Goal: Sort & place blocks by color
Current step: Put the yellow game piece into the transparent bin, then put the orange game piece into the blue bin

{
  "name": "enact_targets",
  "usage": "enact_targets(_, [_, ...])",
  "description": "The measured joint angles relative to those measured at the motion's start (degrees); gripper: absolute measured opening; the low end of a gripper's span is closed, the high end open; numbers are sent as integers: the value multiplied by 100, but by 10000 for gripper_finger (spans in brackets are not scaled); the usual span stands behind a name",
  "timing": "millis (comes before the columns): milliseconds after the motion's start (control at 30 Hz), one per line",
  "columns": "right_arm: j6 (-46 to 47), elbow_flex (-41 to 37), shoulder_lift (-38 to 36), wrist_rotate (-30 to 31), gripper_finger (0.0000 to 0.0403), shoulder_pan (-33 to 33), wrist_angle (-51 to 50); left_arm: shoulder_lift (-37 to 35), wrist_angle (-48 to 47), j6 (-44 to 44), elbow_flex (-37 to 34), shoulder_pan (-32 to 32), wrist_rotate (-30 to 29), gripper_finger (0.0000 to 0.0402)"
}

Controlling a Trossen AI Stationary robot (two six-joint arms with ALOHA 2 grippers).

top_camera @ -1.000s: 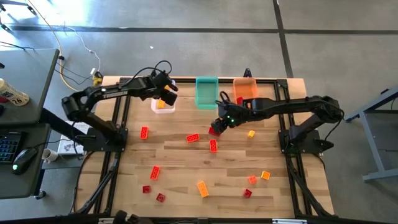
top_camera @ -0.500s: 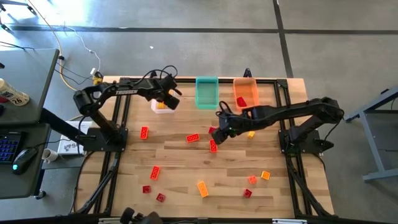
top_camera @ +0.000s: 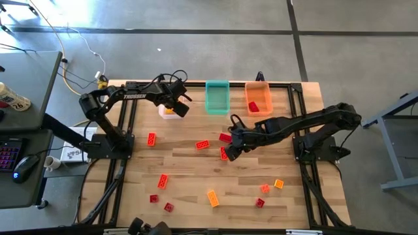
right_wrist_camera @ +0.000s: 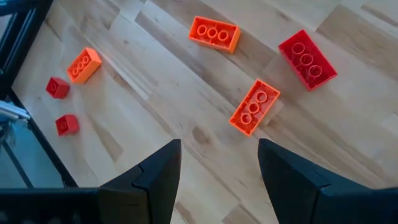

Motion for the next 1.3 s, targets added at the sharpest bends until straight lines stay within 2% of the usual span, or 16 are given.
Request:
enact_targets(200, [3, 0, 2, 155, 201, 48, 0, 0, -263, 109, 118, 0, 49, 216])
enact_targets(567, [-130, 0, 0, 496, 202, 46, 397, -257, -1279, 492, 986, -22, 76, 219])
enact_targets(867, [-380, 0, 1, 492, 232, 44, 852, -1416, -1850, 416, 1235, -320, 330, 219])
enact_targets(1133, [-832, 0, 0, 424, 239, 26, 1262, -2698, -2389, -299, 1235, -885, 519, 219])
enact_targets(1300, [-1146, 0, 2, 349, 239, 28, 1673, -3171, -2727, -773, 1235, -1194, 499, 220])
